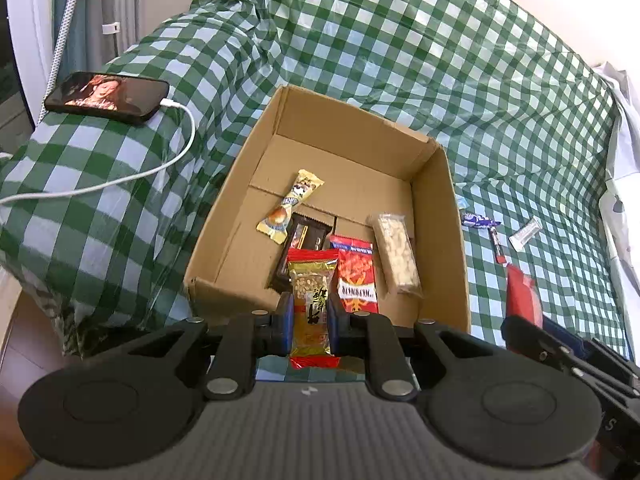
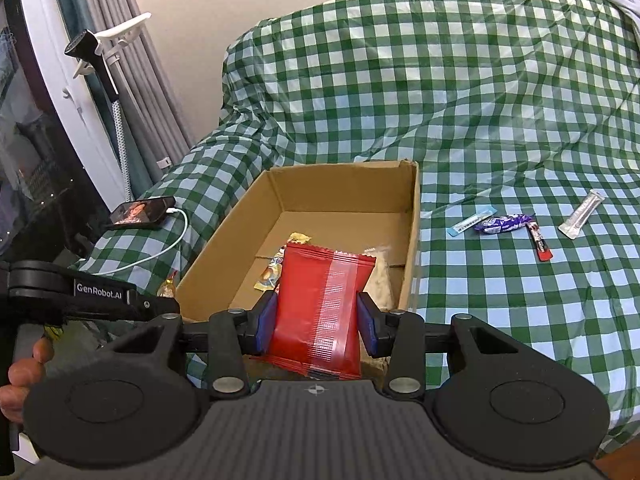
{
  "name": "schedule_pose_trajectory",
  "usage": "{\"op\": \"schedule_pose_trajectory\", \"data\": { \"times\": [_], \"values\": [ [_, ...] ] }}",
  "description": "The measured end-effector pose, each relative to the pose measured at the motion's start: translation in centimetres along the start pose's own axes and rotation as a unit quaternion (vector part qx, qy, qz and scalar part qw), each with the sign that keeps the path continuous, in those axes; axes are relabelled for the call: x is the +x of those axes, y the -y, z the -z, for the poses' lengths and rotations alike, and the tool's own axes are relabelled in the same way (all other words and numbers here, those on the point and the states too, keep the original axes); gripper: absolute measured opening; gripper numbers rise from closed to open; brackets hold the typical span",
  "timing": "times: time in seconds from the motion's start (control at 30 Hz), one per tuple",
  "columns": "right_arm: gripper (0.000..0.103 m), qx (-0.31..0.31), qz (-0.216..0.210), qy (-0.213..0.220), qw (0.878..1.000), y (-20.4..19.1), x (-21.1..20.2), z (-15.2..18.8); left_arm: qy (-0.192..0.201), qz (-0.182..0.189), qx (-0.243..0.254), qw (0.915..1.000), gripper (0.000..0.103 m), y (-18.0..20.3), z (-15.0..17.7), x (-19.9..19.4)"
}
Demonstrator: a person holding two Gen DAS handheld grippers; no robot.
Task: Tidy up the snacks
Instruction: 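Carry both snacks over the cardboard box and lower them inside, then open both tools to release the snacks into the box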
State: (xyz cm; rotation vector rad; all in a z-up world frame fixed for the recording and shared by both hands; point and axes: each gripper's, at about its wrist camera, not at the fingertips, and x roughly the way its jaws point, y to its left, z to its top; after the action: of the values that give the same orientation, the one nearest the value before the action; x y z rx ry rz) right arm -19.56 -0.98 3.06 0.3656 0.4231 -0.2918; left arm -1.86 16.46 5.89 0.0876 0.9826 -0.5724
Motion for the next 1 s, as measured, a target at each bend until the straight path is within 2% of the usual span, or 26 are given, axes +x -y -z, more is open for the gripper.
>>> {"op": "schedule_pose_trajectory", "data": {
  "times": [0.33, 0.63, 1.0],
  "values": [
    [0.044, 0.004, -0.006, -0.015, 1.000, 0.9, 3.4, -2.1, 0.004, -0.005, 0.005, 1.0000, 0.018, 0.7, -3.4, 3.0],
    [0.045, 0.010, -0.009, -0.030, 0.999, 1.5, 7.7, -3.2, -0.012, -0.006, 0.012, 0.9998, 0.018, 0.9, -5.9, 6.9],
    [0.045, 0.023, -0.008, -0.045, 0.999, 3.6, 12.4, -4.2, -0.039, -0.020, 0.026, 0.9987, 0.019, 0.8, -7.4, 12.1]
  ]
}}
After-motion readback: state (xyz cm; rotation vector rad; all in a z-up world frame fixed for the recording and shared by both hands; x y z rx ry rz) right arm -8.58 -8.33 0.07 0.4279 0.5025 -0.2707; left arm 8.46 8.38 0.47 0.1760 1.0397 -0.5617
